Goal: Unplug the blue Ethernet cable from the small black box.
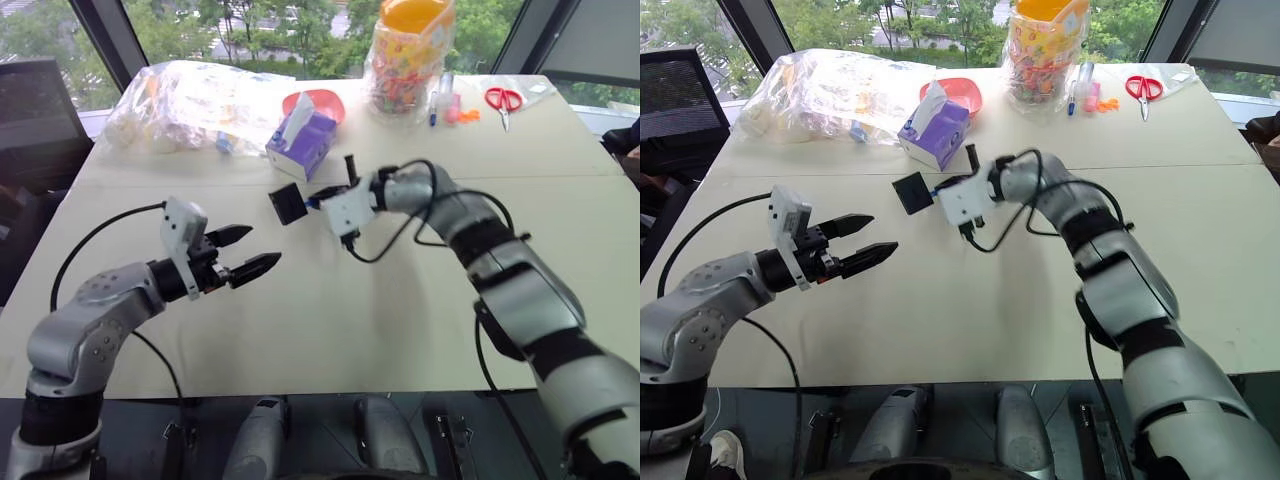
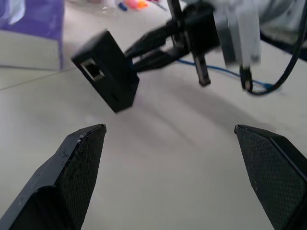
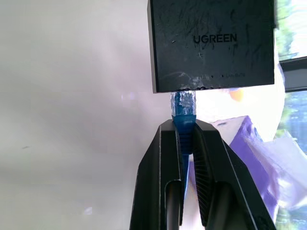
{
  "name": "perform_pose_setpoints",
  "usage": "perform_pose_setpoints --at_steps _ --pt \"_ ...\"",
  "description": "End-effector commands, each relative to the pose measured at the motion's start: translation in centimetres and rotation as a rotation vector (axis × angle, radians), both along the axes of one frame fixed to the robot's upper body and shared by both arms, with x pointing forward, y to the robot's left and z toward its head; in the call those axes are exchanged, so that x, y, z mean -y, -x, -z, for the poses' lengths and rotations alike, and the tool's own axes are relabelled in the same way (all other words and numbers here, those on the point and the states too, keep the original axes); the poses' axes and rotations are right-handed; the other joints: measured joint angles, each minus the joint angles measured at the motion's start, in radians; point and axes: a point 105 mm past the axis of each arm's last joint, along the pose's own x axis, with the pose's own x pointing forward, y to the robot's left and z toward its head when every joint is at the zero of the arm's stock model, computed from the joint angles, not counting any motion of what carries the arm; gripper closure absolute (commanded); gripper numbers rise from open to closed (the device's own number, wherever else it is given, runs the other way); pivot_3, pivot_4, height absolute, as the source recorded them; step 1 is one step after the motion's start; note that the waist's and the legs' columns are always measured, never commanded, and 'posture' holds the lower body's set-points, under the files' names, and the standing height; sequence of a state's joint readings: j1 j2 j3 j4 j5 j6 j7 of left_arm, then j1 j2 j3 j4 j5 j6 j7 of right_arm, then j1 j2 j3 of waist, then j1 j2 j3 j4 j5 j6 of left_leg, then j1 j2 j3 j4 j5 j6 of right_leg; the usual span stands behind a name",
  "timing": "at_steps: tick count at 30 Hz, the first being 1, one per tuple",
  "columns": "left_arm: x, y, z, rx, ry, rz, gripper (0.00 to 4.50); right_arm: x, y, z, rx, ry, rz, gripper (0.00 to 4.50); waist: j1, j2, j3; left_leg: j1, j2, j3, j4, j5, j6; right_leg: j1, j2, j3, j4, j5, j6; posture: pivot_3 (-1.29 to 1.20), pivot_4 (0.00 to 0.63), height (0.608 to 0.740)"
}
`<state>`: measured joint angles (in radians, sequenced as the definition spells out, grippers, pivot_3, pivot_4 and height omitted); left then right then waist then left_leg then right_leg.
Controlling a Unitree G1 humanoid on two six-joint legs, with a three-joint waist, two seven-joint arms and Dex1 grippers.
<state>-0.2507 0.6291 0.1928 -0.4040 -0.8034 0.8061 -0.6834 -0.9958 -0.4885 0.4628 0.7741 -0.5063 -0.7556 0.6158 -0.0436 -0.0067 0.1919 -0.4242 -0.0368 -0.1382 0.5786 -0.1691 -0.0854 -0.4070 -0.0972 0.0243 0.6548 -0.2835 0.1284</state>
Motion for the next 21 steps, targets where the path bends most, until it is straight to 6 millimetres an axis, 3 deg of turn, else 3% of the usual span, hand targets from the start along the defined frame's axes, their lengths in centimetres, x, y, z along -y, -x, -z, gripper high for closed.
perform_pose_setpoints --at_steps 1,8,19,21 --pt "0.0 -0.2 -1.4 0.012 0.044 0.028 0.0 -0.5 1.8 -2.8 0.169 -0.121 -0.051 4.46 -0.004 0.0 0.0 0.0 0.0 0.0 0.0 0.0 0.0 0.0 0.0 0.0 0.0 0.0 0.0 0.0 0.15 0.726" --pt "1.3 -0.8 -1.5 -0.007 0.056 0.101 0.0 -0.5 4.6 -3.5 0.304 -0.245 -0.04 4.46 -0.008 0.0 0.0 0.003 0.0 0.0 0.003 0.001 0.0 0.001 0.0 0.001 0.006 0.0 0.0 0.0 0.15 0.726" --pt "3.4 -2.1 -2.0 0.029 0.088 0.159 0.0 -0.8 4.9 -3.7 0.323 -0.253 -0.03 4.46 0.001 -0.001 0.0 0.003 0.0 0.0 0.012 0.001 0.0 0.006 0.0 0.001 0.006 0.0 0.0 0.0 0.15 0.726" --pt "3.5 -2.1 -2.0 0.035 0.099 0.155 0.57 -0.7 4.9 -3.7 0.32 -0.248 -0.031 4.5 -0.001 -0.001 0.0 0.003 0.0 0.0 0.012 0.001 0.0 0.006 0.0 0.001 0.006 0.0 0.0 0.0 0.15 0.726"
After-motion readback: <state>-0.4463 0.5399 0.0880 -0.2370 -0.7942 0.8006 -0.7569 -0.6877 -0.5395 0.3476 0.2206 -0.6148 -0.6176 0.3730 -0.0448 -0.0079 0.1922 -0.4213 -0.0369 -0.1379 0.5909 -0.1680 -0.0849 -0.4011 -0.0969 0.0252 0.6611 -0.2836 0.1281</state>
